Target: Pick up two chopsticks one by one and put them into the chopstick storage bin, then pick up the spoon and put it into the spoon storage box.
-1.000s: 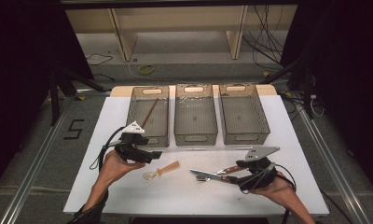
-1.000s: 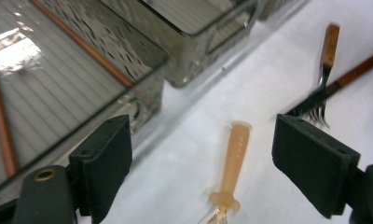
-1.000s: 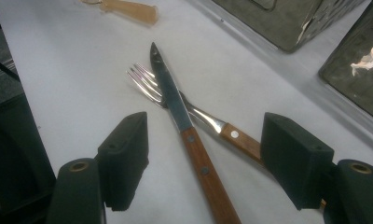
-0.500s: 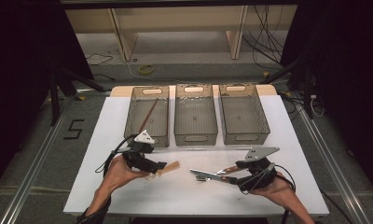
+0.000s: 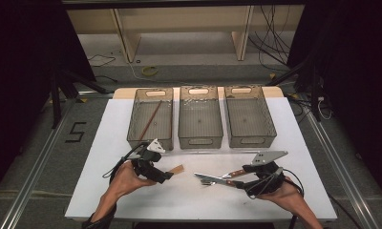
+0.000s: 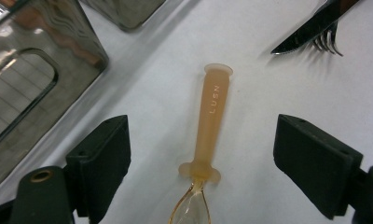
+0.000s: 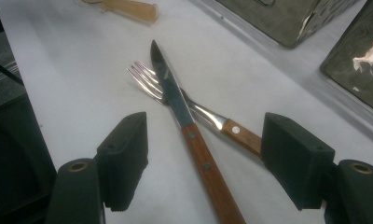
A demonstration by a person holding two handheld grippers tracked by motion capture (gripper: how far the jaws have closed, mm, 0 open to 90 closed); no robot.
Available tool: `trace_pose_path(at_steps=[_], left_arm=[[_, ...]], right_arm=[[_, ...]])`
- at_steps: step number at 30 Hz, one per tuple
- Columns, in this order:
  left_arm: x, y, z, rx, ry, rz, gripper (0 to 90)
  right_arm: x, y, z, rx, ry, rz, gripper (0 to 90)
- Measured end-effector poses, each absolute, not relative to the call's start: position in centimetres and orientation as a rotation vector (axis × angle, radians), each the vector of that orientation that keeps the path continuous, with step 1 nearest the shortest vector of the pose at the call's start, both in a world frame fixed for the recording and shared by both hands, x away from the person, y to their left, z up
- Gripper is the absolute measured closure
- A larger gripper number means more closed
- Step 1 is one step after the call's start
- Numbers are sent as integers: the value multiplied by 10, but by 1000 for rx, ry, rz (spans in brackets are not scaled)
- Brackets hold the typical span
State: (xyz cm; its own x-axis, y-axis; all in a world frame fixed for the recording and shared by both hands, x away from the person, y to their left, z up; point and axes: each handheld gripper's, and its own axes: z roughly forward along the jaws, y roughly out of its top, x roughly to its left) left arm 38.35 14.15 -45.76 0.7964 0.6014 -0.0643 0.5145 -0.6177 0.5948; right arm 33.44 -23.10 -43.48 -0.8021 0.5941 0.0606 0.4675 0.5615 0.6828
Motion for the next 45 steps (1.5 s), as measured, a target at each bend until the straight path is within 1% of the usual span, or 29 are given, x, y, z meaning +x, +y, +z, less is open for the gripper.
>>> trace_pose_path(at_steps=[3,14,20,31,45], left_arm=[[383,140,-459,2361,828,181,192],[385,131,-470,2432,802,184,223],[387,126,-474,2500,780,175,288],[389,125,-470,2513,772,135,424],[395,120,-476,2577,753,147,616]], right_arm=[[334,-231,-435,900,2620,1068,329],[333,-233,-436,907,2623,1068,329],[335,-236,-436,919,2612,1074,329],[335,-236,-437,908,2621,1073,330],[335,-236,-437,911,2625,1065,330]])
